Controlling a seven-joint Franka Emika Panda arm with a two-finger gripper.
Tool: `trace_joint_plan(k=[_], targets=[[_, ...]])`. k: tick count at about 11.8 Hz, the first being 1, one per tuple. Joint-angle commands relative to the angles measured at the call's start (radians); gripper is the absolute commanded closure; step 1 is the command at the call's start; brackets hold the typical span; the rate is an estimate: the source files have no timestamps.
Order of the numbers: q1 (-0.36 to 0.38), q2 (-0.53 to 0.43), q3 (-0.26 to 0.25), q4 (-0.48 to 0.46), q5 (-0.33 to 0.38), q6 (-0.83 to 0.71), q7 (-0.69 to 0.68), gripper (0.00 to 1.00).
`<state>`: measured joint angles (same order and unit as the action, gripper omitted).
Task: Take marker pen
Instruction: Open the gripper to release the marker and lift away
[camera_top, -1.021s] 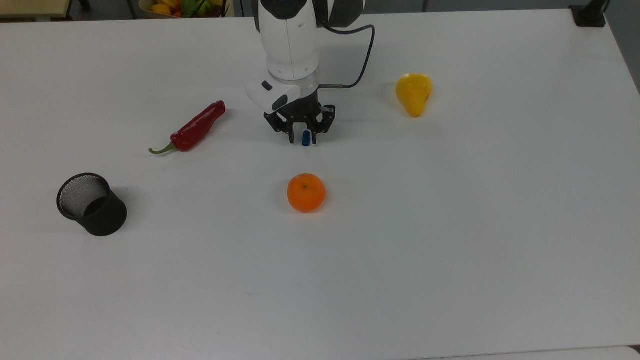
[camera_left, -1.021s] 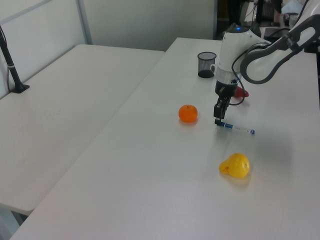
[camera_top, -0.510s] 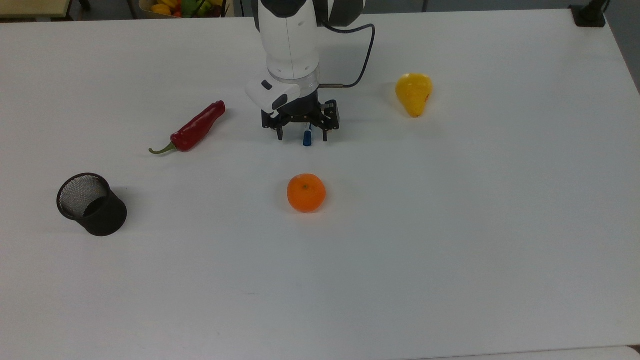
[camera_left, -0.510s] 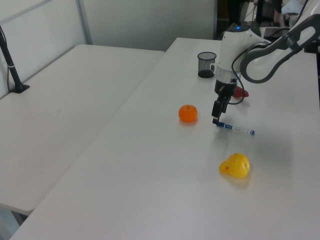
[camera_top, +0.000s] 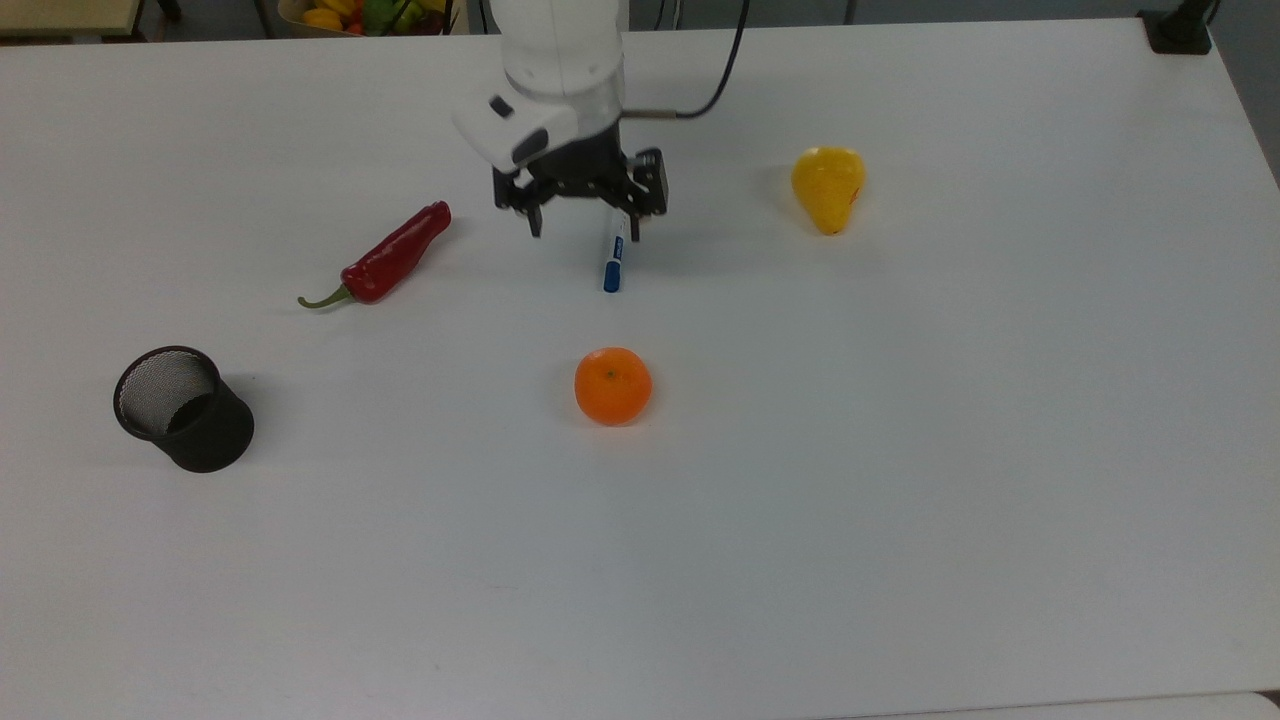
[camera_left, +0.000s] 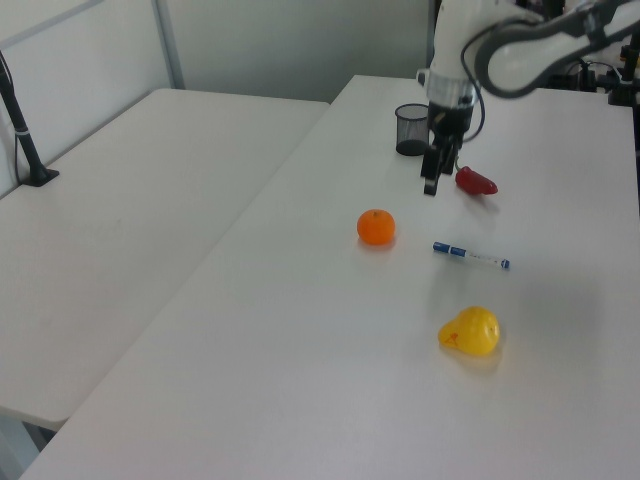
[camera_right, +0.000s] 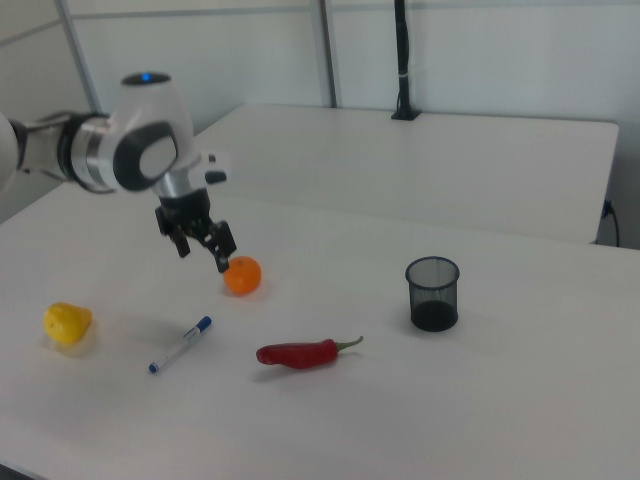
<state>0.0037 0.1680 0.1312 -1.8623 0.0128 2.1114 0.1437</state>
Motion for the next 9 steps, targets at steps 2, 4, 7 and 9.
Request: trace_joint_plan(k=[2,4,7,9], targets=[[-0.040,-0.106,-0.015,0.129,-0.013,-0.296,0.033,0.00],[-0.045,-0.148,-0.027,0.185,-0.008,-0.420,0.039,0.00],[-0.030,-0.192,-0.073,0.274,0.003,-0.554,0.039,0.00],[0.052,-0.208,-0.132,0.278,0.003,-0.550,0.037,0.00]])
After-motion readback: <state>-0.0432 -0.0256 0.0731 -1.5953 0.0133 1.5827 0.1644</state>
